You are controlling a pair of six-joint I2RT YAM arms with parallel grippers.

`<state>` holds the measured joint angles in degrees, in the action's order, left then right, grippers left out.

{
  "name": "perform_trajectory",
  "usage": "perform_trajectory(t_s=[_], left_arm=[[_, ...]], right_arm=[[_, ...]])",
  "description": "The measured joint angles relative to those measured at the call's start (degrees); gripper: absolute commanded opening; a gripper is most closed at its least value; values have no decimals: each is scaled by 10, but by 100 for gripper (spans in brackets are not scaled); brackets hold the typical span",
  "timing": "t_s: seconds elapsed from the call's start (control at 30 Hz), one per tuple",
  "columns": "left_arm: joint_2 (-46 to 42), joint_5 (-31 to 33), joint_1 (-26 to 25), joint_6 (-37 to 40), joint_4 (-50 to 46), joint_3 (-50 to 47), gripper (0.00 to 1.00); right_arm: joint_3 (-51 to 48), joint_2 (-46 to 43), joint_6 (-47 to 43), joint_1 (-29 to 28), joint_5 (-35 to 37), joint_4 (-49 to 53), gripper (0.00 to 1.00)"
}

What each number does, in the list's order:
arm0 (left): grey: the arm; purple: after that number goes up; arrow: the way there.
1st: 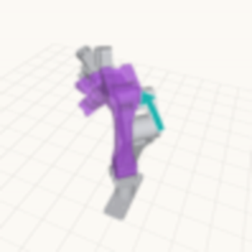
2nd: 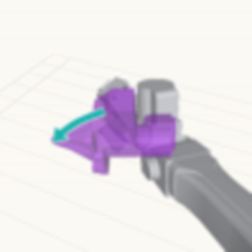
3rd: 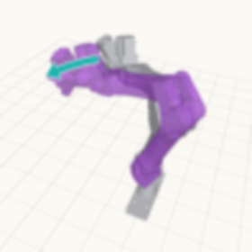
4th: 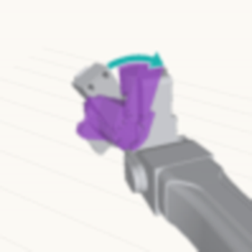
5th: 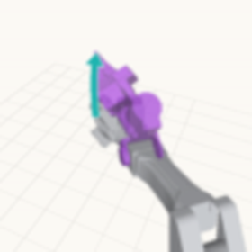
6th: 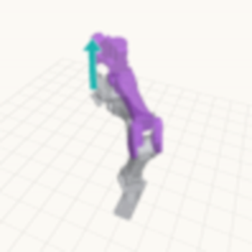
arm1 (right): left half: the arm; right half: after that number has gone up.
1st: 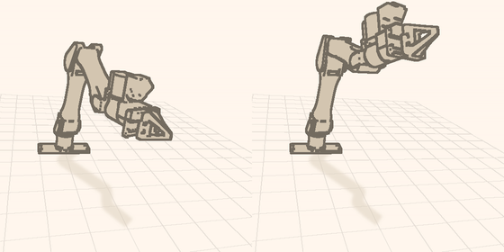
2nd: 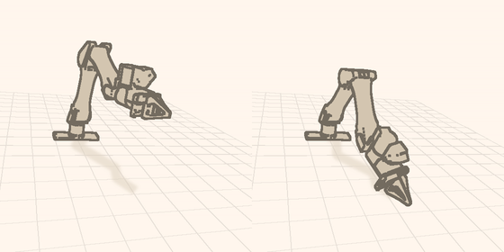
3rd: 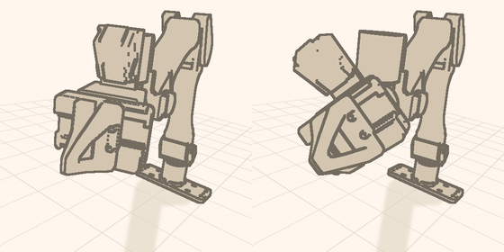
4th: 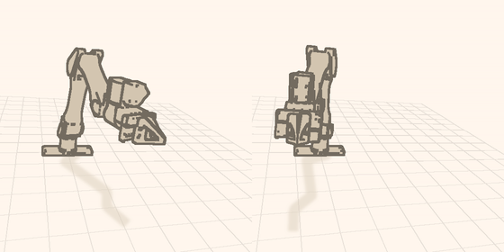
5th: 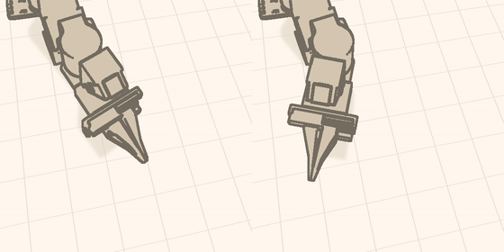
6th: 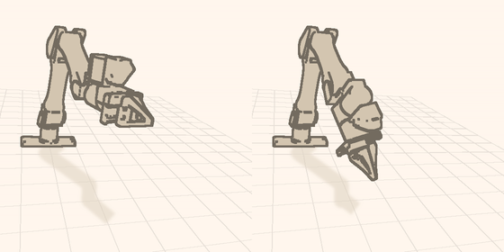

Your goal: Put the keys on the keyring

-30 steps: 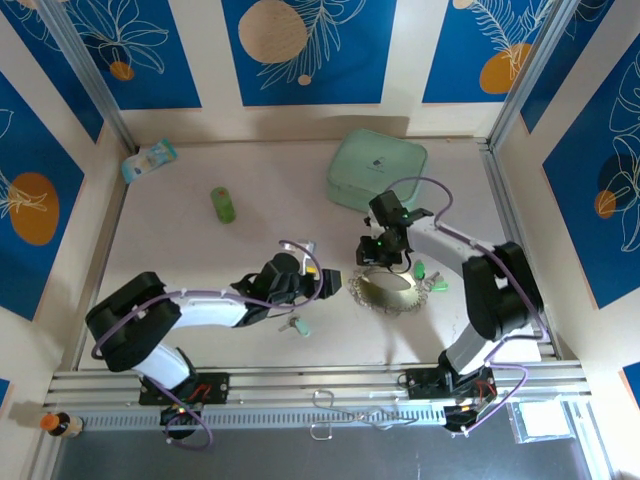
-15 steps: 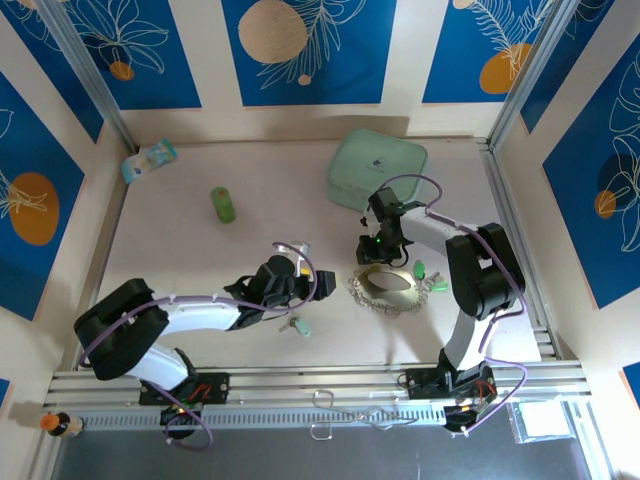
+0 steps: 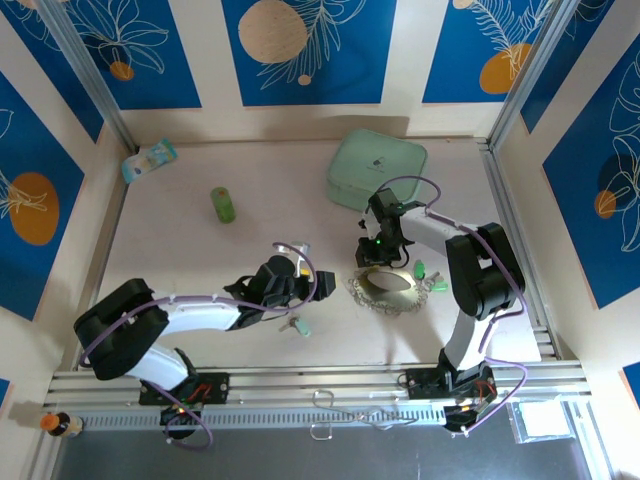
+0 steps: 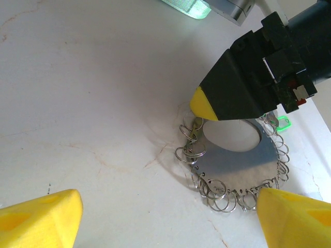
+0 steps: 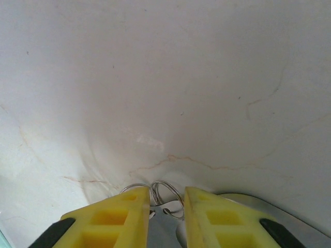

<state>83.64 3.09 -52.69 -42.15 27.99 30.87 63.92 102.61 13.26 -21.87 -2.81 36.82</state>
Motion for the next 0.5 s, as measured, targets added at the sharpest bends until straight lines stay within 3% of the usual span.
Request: perform_trajectory(t_s=[0.17,0.5], left_arm=[[0,0,0,0,0,0,87],[0,0,0,0,0,0,87]], right_arm=[[0,0,-2,0,16,2,32],[5,8,-9,-7,21,8,26]])
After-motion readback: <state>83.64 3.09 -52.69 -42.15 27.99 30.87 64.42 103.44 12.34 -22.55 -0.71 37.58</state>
